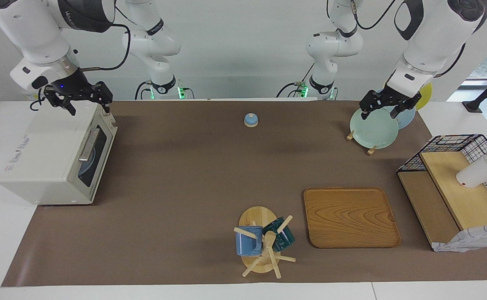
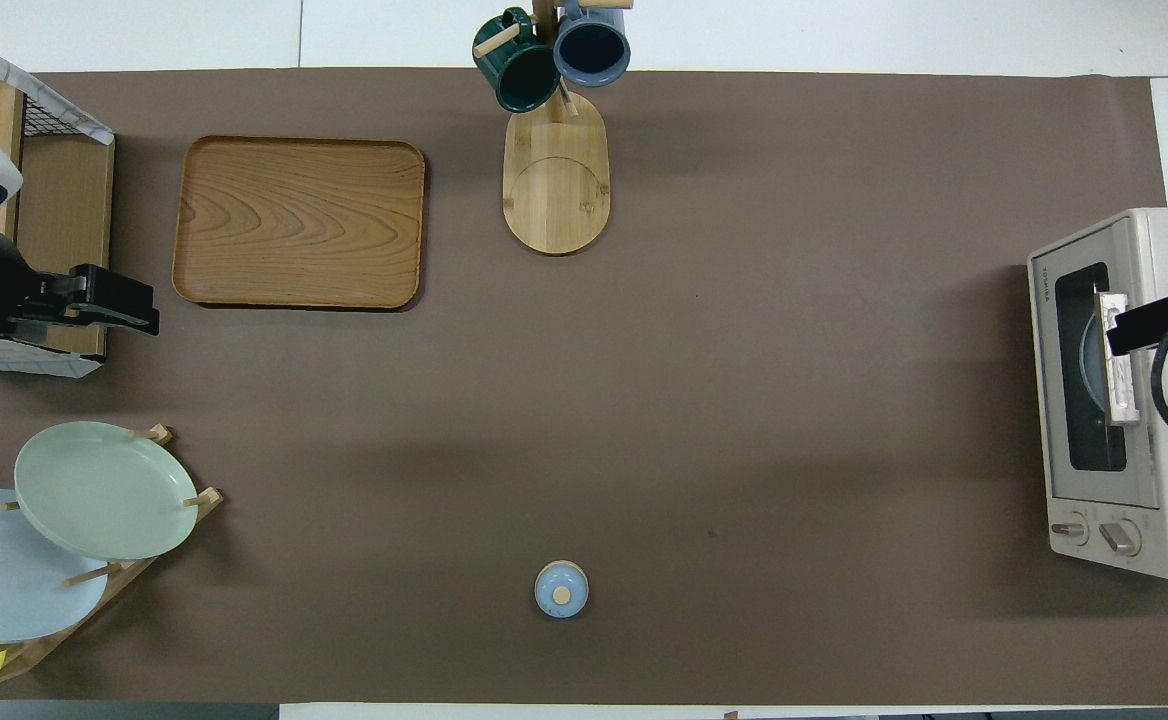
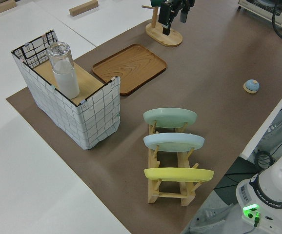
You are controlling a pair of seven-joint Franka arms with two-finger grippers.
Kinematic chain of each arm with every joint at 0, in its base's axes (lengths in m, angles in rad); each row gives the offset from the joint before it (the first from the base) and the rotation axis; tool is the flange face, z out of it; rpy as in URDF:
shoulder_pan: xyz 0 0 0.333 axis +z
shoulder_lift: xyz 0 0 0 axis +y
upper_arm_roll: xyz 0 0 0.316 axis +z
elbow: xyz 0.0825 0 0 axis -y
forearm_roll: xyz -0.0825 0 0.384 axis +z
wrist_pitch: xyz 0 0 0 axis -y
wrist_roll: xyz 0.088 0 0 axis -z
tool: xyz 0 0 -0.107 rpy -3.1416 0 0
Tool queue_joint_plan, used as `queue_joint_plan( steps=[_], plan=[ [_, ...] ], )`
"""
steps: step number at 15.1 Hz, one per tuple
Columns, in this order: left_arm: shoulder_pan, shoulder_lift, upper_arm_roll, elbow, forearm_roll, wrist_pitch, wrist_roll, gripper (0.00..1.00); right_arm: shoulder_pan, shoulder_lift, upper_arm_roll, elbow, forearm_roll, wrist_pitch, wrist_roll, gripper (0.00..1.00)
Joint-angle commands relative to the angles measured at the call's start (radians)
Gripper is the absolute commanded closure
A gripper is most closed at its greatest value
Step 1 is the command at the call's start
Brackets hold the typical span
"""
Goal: Put eggplant into oven
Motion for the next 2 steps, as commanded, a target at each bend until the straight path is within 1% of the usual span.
queue_joint_plan(
  steps=[1,2],
  plan=[
    [0.01,-0.021,-0.005,-0.016,0.003,-0.006,0.01,0.0,-0.012,0.008,0.005,0.014,0.033,0.003,0.009,0.0],
    [0.01,-0.019,-0.005,-0.016,0.003,-0.006,0.01,0.0,-0.012,0.008,0.007,0.016,0.033,0.003,0.009,0.0]
  ],
)
